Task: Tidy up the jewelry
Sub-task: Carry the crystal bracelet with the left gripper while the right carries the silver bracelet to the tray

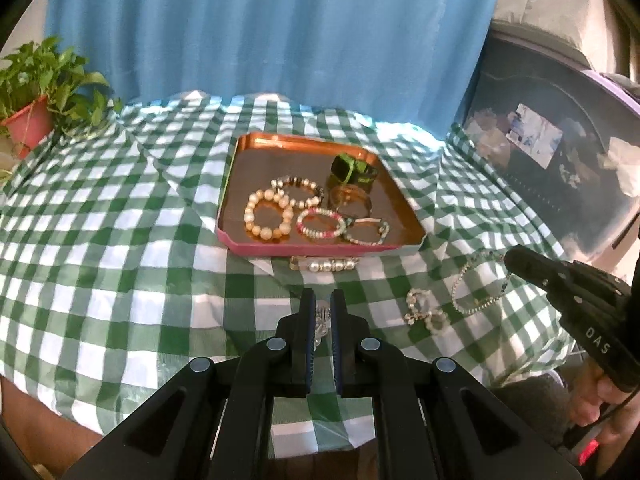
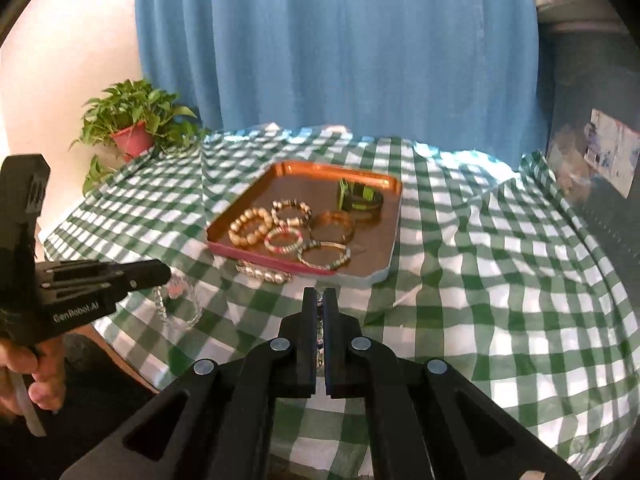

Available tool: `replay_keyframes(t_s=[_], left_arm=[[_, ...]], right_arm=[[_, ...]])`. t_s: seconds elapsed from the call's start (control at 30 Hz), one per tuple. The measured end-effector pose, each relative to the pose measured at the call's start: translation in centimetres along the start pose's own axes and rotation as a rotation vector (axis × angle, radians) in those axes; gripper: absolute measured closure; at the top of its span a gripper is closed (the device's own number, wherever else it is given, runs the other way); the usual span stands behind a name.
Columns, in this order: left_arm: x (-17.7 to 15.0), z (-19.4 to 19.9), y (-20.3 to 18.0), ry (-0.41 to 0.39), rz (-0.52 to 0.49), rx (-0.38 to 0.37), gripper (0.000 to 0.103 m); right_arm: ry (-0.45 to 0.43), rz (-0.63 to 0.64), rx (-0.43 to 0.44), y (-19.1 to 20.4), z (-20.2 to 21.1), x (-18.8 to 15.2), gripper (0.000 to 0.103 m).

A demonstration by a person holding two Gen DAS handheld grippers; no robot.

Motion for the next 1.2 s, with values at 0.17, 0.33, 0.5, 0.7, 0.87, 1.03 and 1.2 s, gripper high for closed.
replay_keyframes(t_s=[0.17,0.33,0.5,0.7,0.87,1.03,1.2], left_arm=[[1.4,1.9,-0.2,-0.04,-0.001,0.016,0.096],[2.6,3.7,-0.7,-0.068,-0.002,0.014,0.096],[4.1,5.4,-1.6,-0.106,-0.008,0.004,0.096],[6.7,8.8,-2.4,-0.193,-0.009,-0.025,0.096],[8.8,11.4,-2.5,-0.262,0.002,-0.071,0.095],[9.6,11.3,-2.4,-0.268,0.025,-0.105,0.095],[9.2,8.8,-2.0,-0.233,0.029,-0.1,0.095]], right_arm=[[-0.035,0.012,-0.006,0.5,1.6,1.8,0.101],[-0.062,0.014,-0.013,1.4,3.2,3.3,0.101],[-0.084,0.002,-0.021,2.8,4.2,4.8,0.1],[-0.131,0.002,0.012,4.6,5.9,7.0,0.1],[-0.161,0.004,0.041,5.4,7.1,8.1,0.1],[-0.172,0.006,0.057,5.7,7.2,8.6,0.1],[-0.157,-0.009,0.066,5.1,5.6,8.0,0.1]])
Point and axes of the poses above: each gripper's, at about its wrist camera, not at the fingertips, and z roughly against the way its jaws point, y to its left, x to its top, the point moved 5 cm from there along -z, roughly the way its jaws point, and after that the axes turned 10 degrees about -y, right-handed, at the moved point
